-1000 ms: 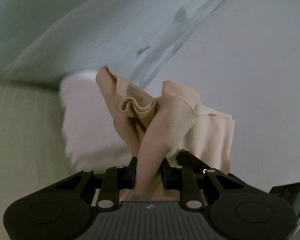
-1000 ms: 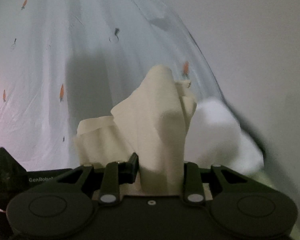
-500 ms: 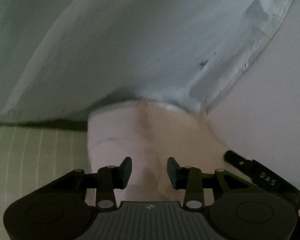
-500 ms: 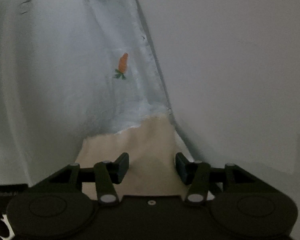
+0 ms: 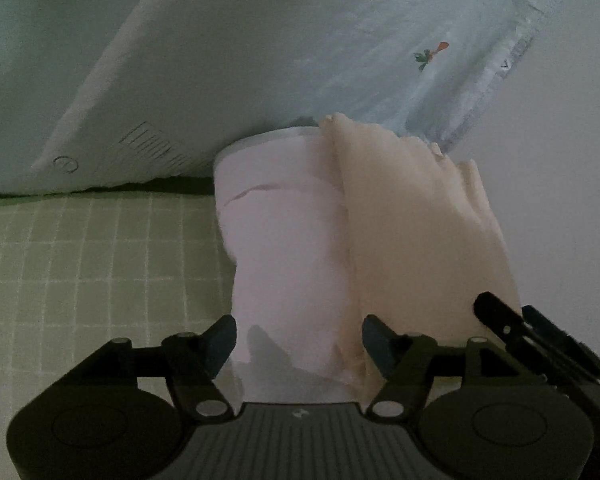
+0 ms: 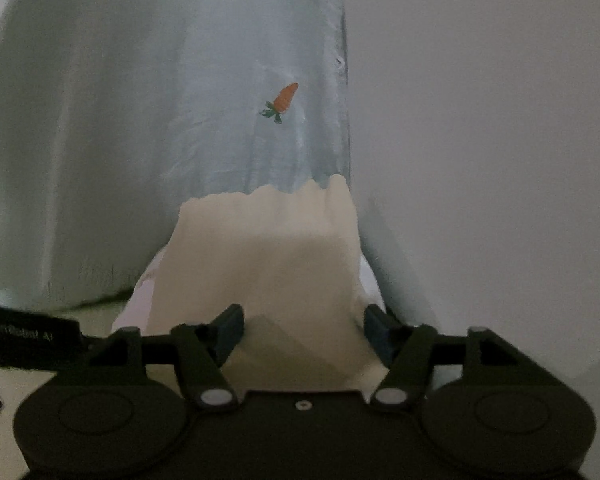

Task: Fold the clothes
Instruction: 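Lower the folded shirt onto the white towel stack and open both grippers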

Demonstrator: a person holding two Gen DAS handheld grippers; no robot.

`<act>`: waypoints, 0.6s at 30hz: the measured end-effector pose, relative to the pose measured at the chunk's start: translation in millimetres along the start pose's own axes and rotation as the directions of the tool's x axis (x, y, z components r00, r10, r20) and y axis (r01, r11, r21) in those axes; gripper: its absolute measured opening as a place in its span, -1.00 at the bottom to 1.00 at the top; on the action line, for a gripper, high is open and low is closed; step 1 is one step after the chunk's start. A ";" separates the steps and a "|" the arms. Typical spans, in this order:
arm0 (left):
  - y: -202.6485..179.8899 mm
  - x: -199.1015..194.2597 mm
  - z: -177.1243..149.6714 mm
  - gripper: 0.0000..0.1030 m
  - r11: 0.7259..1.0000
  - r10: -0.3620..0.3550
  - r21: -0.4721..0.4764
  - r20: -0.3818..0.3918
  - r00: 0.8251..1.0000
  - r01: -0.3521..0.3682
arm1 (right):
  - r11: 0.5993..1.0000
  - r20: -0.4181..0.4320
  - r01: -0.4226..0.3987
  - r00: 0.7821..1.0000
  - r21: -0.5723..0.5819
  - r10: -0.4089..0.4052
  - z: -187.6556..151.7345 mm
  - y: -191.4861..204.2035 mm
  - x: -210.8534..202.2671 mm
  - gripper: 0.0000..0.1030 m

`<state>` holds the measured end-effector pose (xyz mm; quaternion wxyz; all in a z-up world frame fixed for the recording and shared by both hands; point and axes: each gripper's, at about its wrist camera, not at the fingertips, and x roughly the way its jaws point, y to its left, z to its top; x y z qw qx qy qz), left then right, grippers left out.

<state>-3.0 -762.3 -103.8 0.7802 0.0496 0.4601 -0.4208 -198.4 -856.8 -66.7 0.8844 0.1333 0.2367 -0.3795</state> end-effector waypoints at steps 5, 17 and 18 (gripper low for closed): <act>3.2 -23.5 -19.4 0.45 1.000 0.013 0.019 0.011 1.000 -0.013 | 1.000 0.016 0.013 1.000 -0.003 -0.013 -22.6 -0.4 -41.4 0.81; -8.8 -130.9 -109.5 0.88 0.970 -0.117 0.236 0.238 0.964 0.060 | 0.999 0.041 0.042 0.998 -0.009 -0.041 -52.1 11.9 -127.0 1.00; -7.1 -137.9 -115.9 0.89 0.968 -0.124 0.244 0.242 0.962 0.064 | 0.999 0.047 0.050 0.998 -0.008 -0.049 -56.2 18.6 -137.2 1.00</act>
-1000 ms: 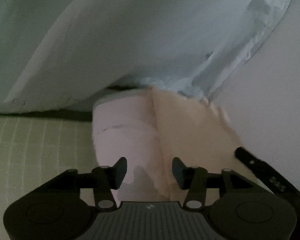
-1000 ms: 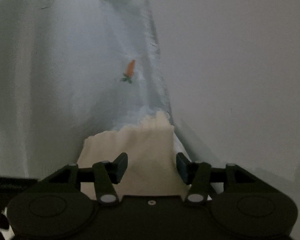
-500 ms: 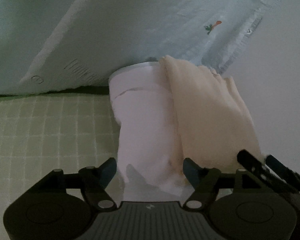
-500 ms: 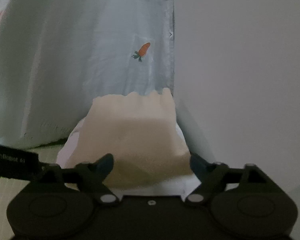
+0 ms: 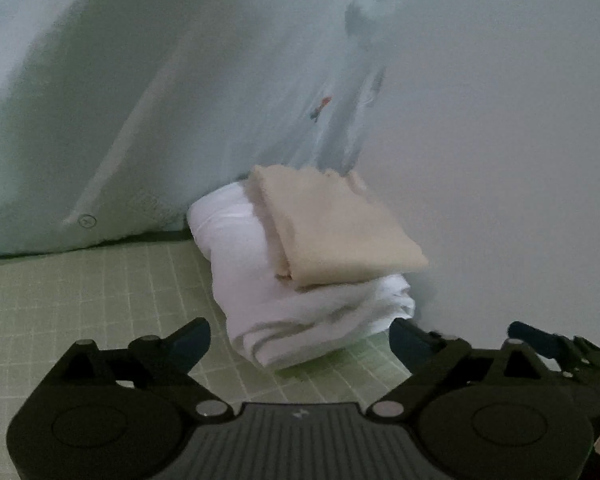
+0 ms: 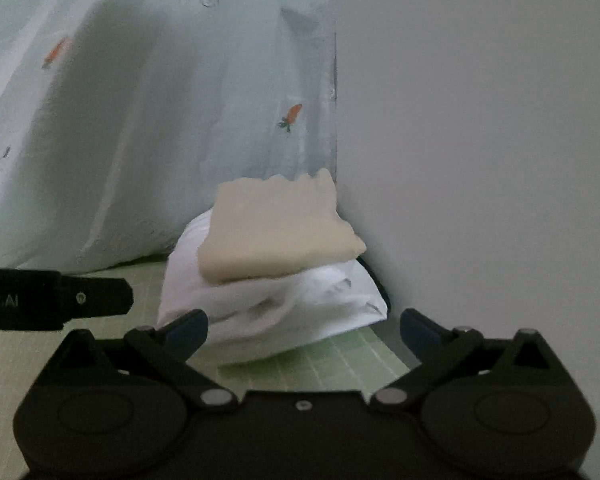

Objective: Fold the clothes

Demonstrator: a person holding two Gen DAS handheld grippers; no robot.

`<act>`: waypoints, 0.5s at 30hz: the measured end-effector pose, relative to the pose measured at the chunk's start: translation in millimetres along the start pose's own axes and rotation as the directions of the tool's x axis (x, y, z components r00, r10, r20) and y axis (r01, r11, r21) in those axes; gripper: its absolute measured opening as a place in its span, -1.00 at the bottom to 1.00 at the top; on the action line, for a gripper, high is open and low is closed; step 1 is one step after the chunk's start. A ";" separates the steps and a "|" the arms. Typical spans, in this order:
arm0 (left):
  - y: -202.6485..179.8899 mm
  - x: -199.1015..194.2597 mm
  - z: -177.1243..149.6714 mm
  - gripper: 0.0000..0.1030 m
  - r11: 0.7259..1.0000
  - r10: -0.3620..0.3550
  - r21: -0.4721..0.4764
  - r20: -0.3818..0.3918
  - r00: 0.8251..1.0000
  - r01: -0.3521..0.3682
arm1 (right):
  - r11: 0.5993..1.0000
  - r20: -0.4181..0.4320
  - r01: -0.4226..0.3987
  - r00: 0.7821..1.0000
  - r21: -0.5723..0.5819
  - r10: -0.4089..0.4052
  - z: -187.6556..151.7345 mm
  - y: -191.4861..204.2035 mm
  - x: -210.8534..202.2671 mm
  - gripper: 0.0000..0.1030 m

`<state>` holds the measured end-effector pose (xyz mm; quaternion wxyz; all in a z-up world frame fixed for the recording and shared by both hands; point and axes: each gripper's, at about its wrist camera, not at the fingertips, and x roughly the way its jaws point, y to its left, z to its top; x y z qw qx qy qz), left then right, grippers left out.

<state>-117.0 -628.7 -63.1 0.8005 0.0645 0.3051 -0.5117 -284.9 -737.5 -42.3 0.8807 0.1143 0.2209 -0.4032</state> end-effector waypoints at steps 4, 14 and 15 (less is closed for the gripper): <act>2.8 -30.0 -18.4 0.90 1.000 -0.009 0.030 -0.001 1.000 0.009 | 0.998 -0.024 0.003 1.000 0.059 -0.001 -18.3 11.2 -32.8 1.00; 3.3 -71.2 -68.2 0.90 0.994 0.037 0.100 -0.043 0.998 -0.032 | 0.996 -0.100 0.046 0.994 0.079 -0.038 -69.1 24.1 -81.3 1.00; 4.5 -74.7 -71.8 0.90 0.995 0.035 0.095 -0.047 0.998 -0.031 | 0.996 -0.103 0.051 0.994 0.077 -0.043 -71.8 24.2 -85.0 1.00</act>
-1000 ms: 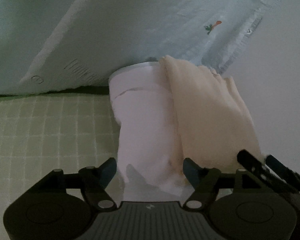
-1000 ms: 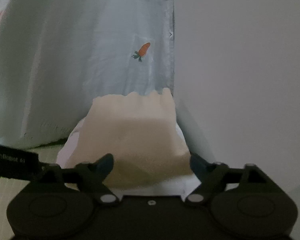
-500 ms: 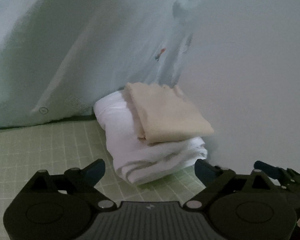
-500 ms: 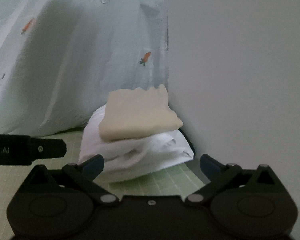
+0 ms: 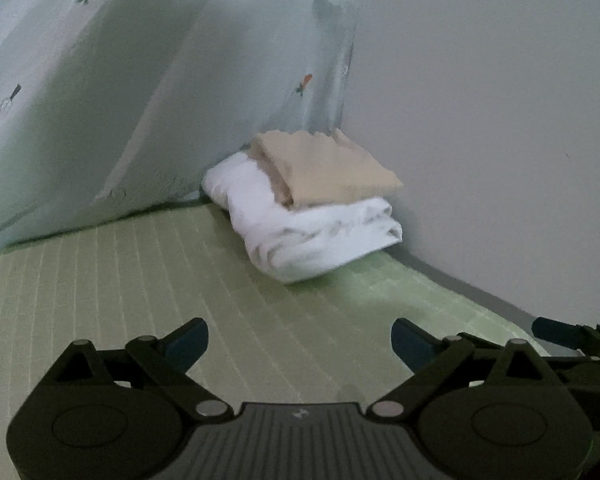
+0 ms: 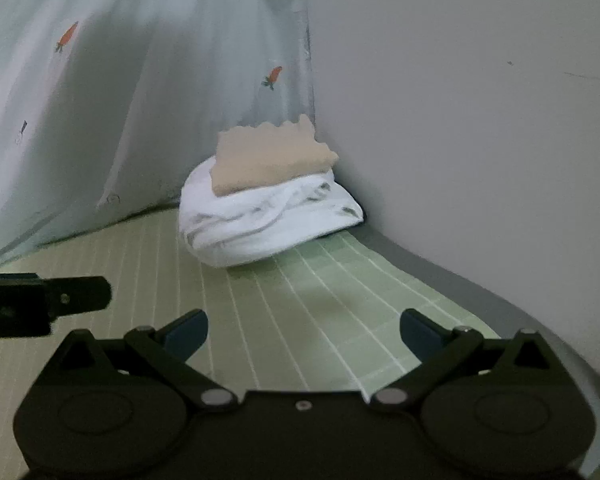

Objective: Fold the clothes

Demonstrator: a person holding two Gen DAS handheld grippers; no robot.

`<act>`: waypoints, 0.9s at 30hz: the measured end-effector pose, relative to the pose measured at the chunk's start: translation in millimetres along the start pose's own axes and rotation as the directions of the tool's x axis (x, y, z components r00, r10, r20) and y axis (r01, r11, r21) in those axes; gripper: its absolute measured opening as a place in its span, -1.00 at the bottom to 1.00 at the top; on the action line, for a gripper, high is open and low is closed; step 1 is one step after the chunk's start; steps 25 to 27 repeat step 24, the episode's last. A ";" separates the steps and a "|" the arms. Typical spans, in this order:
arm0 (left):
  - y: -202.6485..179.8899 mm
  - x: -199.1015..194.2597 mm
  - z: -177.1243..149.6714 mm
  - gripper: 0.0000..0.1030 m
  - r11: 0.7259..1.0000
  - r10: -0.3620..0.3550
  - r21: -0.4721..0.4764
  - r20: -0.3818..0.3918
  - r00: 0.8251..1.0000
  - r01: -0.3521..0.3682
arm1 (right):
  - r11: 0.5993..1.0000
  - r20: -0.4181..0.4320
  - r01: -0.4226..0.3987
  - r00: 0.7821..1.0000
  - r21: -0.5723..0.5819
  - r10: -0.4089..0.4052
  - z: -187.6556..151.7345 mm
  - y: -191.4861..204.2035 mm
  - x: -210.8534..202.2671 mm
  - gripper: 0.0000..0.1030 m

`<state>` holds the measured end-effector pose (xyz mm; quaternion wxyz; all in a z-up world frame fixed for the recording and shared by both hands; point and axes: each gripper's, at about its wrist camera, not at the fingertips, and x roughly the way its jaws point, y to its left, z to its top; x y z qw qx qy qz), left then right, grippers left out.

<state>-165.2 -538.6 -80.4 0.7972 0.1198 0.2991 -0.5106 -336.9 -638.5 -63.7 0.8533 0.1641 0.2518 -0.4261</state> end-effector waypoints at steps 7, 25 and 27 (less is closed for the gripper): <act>3.7 -18.7 -15.5 0.90 1.000 -0.012 -0.022 0.002 1.000 0.012 | 1.000 0.000 0.029 1.000 0.004 -0.029 -16.7 -3.7 -27.3 1.00; 3.5 -41.7 -31.0 0.97 1.000 0.008 -0.005 0.024 1.000 -0.008 | 0.999 -0.003 0.029 1.000 -0.018 -0.029 -29.2 5.9 -44.0 1.00; 3.5 -41.7 -31.0 0.97 1.000 0.008 -0.005 0.024 1.000 -0.008 | 0.999 -0.003 0.029 1.000 -0.018 -0.029 -29.2 5.9 -44.0 1.00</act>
